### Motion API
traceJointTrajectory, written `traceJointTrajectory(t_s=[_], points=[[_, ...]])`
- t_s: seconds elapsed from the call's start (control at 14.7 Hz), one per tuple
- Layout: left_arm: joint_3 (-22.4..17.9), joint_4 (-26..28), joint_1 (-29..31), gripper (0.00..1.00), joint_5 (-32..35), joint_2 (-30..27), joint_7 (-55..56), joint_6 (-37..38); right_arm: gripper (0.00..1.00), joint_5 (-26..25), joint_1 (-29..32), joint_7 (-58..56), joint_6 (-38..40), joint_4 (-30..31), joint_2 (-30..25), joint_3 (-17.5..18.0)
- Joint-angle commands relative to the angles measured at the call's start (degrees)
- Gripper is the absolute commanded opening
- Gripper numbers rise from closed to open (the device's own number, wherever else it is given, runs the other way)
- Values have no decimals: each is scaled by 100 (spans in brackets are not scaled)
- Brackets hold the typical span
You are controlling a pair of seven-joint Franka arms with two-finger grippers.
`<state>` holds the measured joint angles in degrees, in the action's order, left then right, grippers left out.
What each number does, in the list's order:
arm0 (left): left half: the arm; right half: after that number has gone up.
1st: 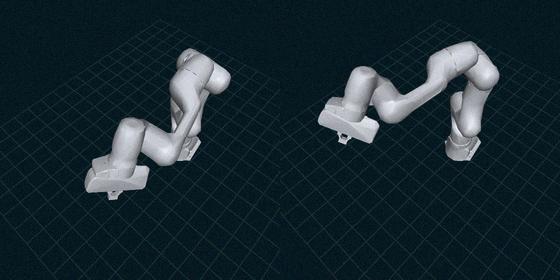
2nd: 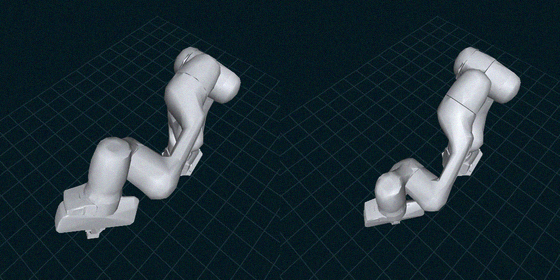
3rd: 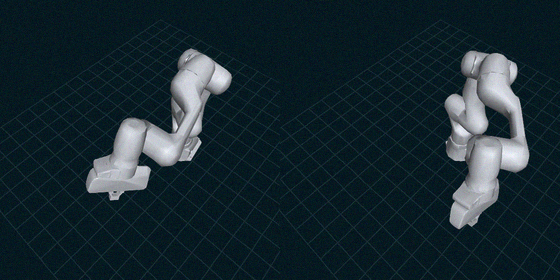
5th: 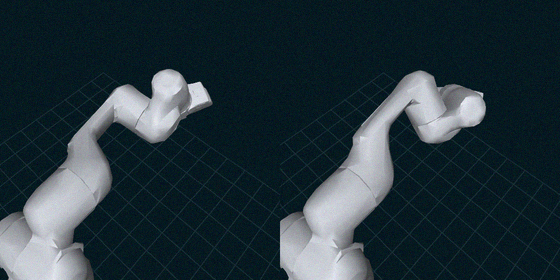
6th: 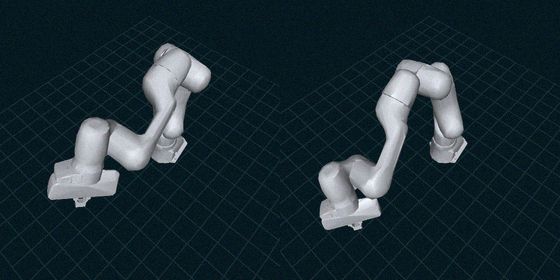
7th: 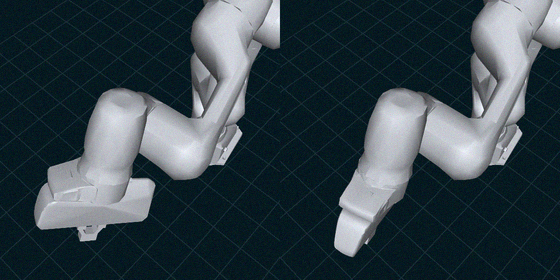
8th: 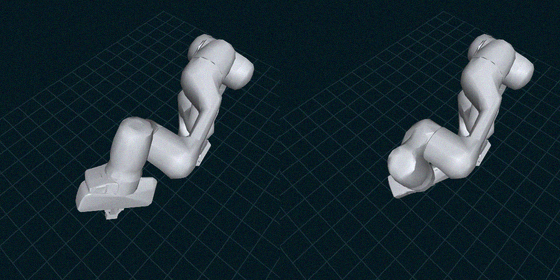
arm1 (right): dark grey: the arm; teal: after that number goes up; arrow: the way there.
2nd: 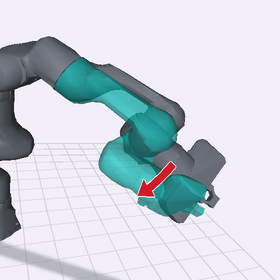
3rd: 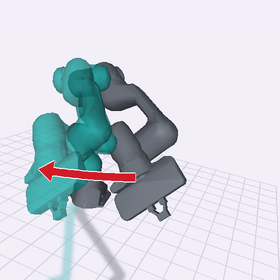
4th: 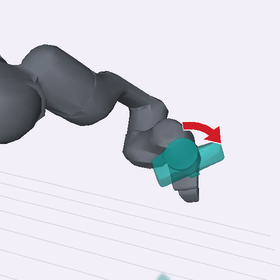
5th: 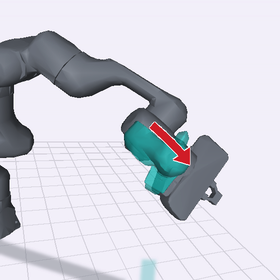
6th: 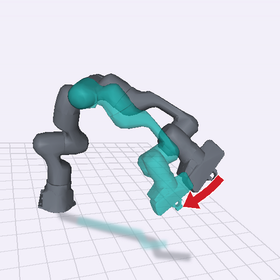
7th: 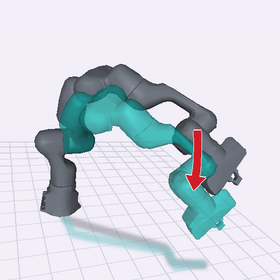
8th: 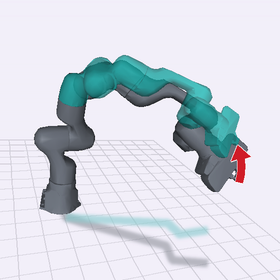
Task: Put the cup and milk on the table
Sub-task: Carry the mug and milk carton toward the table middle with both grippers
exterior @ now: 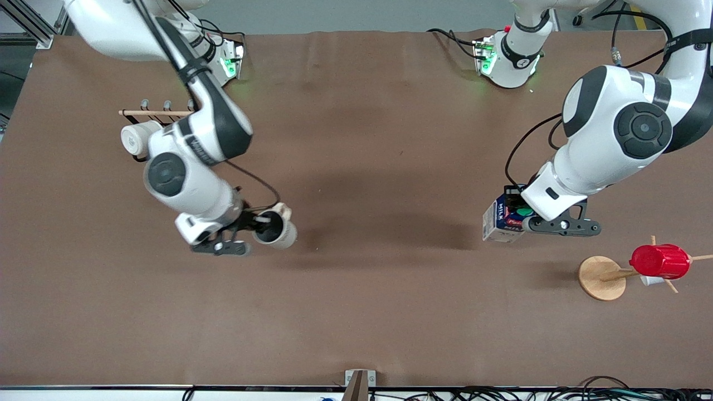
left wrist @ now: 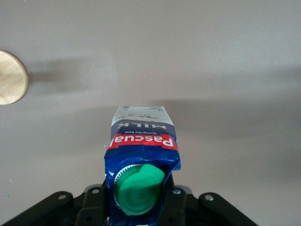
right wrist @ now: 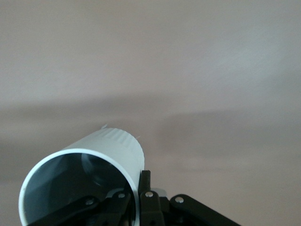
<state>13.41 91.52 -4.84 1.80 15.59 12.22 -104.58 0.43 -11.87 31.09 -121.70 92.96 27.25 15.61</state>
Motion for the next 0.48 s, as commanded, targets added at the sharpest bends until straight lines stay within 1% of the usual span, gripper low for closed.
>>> traceJointTrajectory(t_s=[0.0, 0.07, 0.2, 0.41], points=[[39, -152, -210, 41, 119, 58, 183, 174, 1, -165, -594, 835, -212, -304, 412, 4], [48, -169, -237, 41, 119, 58, 254, 175, 1, -270, -884, 1194, -483, -357, 605, 4], [74, -187, -272, 41, 49, 75, 281, 166, 1, -463, -1193, 1627, -854, -524, 974, 4], [101, -187, -518, 41, 40, 268, 578, 131, 2, -753, -1458, 1962, -899, -674, 1169, 4]])
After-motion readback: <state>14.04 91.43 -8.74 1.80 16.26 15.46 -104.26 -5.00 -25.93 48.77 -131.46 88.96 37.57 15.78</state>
